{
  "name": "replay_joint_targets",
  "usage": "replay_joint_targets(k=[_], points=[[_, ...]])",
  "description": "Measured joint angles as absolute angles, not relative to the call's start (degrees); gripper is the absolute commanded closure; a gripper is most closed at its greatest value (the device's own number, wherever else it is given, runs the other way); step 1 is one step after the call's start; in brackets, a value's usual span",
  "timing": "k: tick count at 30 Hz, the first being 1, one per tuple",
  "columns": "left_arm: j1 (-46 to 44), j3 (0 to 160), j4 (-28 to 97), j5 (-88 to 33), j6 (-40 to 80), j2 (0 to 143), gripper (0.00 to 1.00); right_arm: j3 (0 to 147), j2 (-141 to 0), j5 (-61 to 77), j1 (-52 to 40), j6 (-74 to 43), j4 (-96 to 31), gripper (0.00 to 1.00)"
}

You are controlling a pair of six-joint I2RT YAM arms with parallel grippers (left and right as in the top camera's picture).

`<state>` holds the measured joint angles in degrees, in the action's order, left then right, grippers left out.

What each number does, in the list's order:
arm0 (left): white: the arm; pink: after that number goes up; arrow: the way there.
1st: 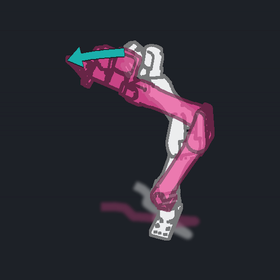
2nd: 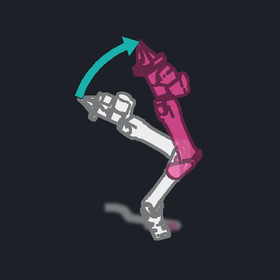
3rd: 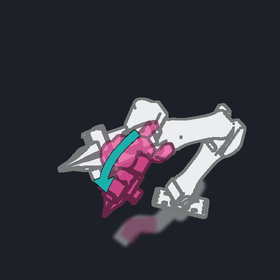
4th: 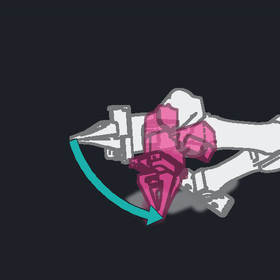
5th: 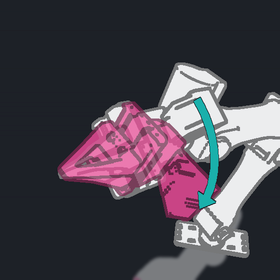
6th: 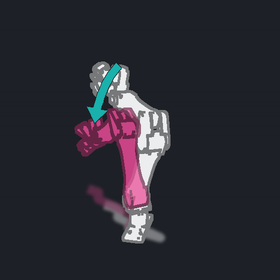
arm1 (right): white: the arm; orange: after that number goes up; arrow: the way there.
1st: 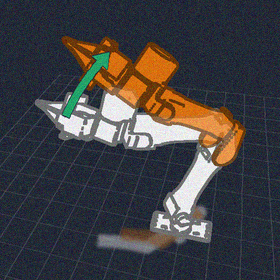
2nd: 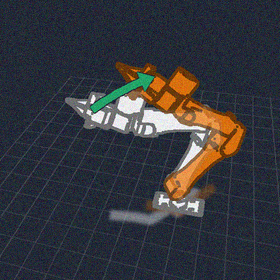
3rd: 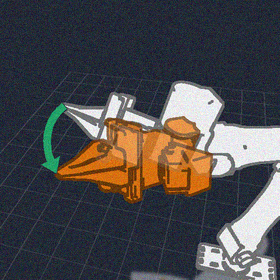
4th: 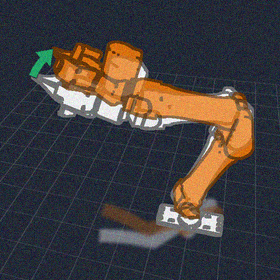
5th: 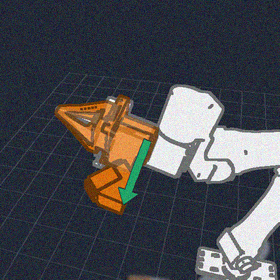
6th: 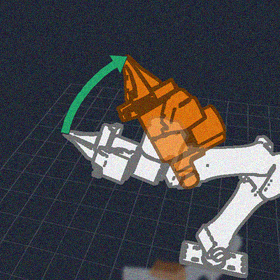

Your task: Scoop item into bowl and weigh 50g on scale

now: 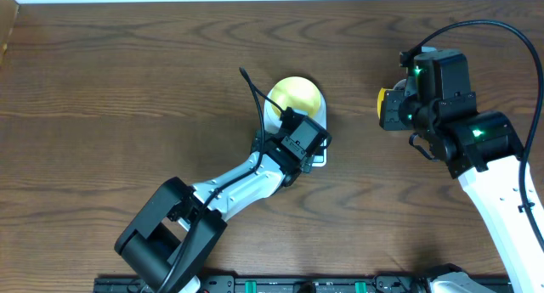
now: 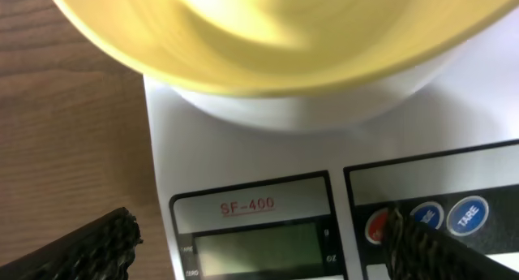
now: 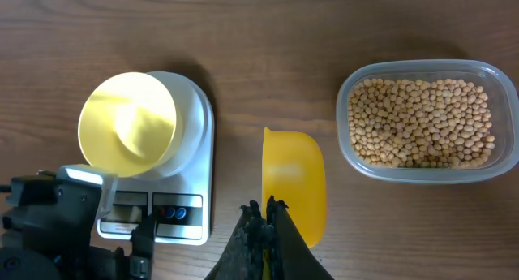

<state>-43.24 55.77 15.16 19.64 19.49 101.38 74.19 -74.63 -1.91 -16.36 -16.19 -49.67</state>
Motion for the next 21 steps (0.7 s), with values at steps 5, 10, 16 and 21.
replay_joint_targets(k=[5, 10, 16, 21], points=[[-43.29, 55.77, 14.85, 19.66, 19.49, 101.60, 0.02, 74.19, -74.63, -1.91, -16.36, -16.08, -49.71, 0.99], [-43.29, 55.77, 14.83, 19.84, 19.49, 101.60, 0.02, 74.19, -74.63, -1.89, -16.36, -16.05, -49.95, 0.99], [-43.29, 55.77, 14.81, 21.02, 19.49, 101.60, 0.02, 74.19, -74.63, -1.91, -16.36, -16.05, -50.30, 0.99], [-43.29, 55.77, 14.81, 21.41, 19.49, 101.60, 0.02, 74.19, -74.63, -1.91, -16.36, -16.05, -50.33, 0.99]])
